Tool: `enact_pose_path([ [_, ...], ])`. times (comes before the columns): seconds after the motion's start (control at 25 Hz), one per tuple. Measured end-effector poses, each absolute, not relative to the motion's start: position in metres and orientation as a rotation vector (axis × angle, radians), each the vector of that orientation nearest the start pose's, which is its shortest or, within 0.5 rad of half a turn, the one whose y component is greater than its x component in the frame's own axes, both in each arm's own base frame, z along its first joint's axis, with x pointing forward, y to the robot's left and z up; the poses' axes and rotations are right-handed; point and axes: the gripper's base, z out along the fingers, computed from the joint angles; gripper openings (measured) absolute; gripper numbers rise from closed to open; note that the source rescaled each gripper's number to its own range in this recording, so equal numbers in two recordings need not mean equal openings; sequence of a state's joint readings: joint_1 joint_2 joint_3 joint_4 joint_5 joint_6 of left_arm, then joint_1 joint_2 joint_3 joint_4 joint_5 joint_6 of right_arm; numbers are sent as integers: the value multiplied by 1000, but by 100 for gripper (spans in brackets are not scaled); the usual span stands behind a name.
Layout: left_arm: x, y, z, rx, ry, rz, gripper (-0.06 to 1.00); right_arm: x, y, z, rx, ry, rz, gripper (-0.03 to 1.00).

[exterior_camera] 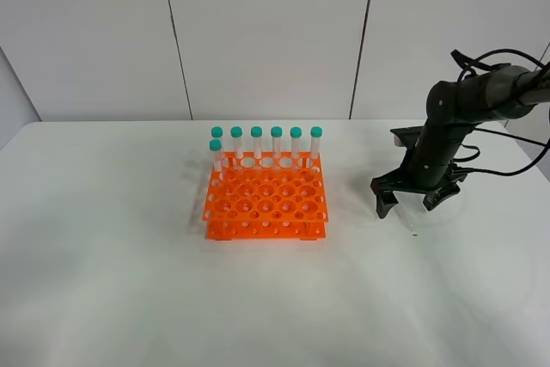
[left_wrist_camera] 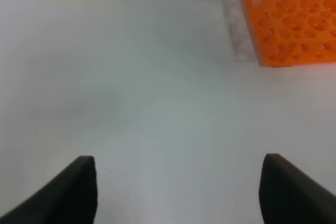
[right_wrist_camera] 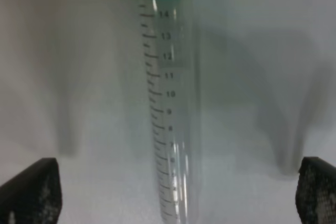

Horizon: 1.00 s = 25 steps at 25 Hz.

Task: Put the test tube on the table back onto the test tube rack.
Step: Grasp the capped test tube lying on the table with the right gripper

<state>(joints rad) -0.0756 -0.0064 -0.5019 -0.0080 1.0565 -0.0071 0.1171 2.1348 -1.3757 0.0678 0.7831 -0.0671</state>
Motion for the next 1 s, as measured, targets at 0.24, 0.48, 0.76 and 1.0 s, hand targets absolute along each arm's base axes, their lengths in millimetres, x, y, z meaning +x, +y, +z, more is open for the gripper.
enact_pose_path([
  [0.24,-6,0,278,70,2031,-62,88,401,52,111,-210,3017,81,98],
  [0.48,-6,0,278,70,2031,-62,88,402,47,112,-192,3014,80,98],
  [0.76,-6,0,278,70,2031,-62,88,402,47,111,-192,3013,80,98],
  [1.0,-6,0,278,70,2031,-62,88,402,46,111,-209,3009,60,98],
])
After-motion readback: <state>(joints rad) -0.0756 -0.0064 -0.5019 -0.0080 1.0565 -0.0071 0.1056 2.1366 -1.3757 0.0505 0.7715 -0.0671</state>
